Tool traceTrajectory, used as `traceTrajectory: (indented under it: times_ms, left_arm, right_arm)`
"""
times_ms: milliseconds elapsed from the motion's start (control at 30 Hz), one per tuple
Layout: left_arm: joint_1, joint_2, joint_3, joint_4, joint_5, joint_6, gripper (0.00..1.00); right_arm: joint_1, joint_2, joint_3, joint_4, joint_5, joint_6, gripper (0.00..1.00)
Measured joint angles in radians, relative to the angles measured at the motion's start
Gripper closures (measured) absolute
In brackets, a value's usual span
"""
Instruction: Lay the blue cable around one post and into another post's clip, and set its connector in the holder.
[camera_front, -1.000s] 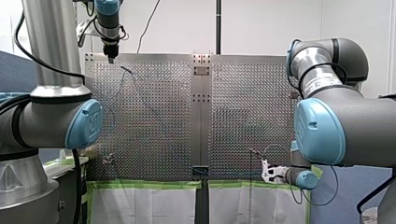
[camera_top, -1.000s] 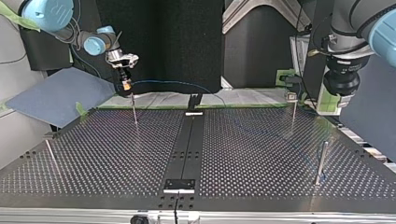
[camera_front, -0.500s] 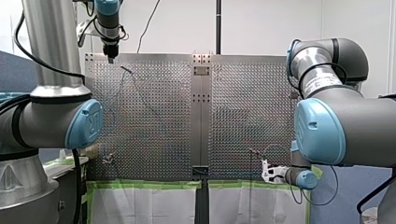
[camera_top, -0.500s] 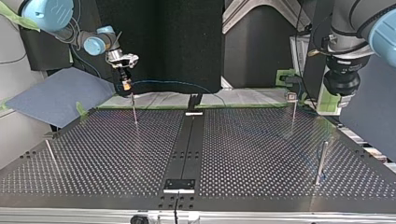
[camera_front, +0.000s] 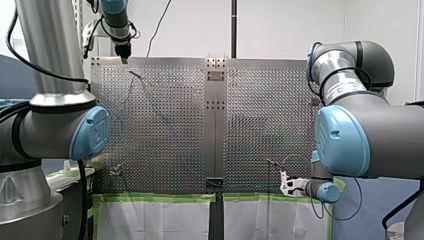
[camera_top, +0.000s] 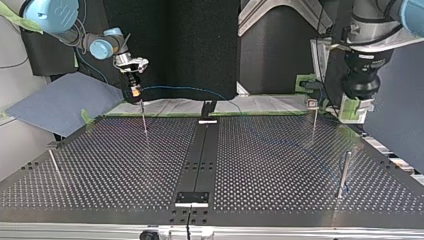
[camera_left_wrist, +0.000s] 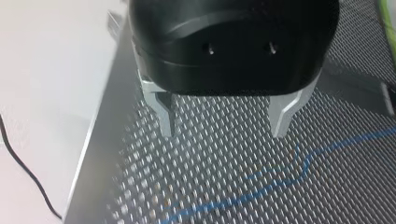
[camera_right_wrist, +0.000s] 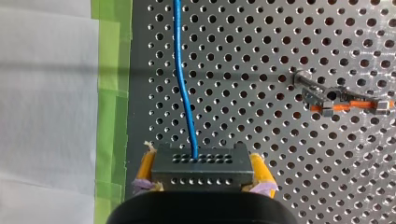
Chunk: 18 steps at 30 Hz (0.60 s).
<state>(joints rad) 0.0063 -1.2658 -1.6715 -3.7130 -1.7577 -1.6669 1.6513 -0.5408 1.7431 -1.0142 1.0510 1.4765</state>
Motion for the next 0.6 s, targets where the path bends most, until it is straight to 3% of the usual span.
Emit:
traceTrajectory:
  times_ms: [200, 333, 600]
  left_arm:
    - [-0.035, 0.045, -0.049, 0.051, 0.050, -0.050, 0.00]
    - [-0.066, 0.035, -0.082, 0.084, 0.076, -0.083, 0.00]
    - [-0.137, -0.031, -0.154, 0.155, 0.031, -0.154, 0.00]
  right_arm:
    - [0.000, -0.003, 0.000, 0.004, -0.002, 0.000, 1.00]
    - [0.002, -0.015, 0.000, 0.014, 0.001, -0.002, 1.00]
    - [0.003, -0.029, 0.000, 0.024, 0.015, -0.002, 1.00]
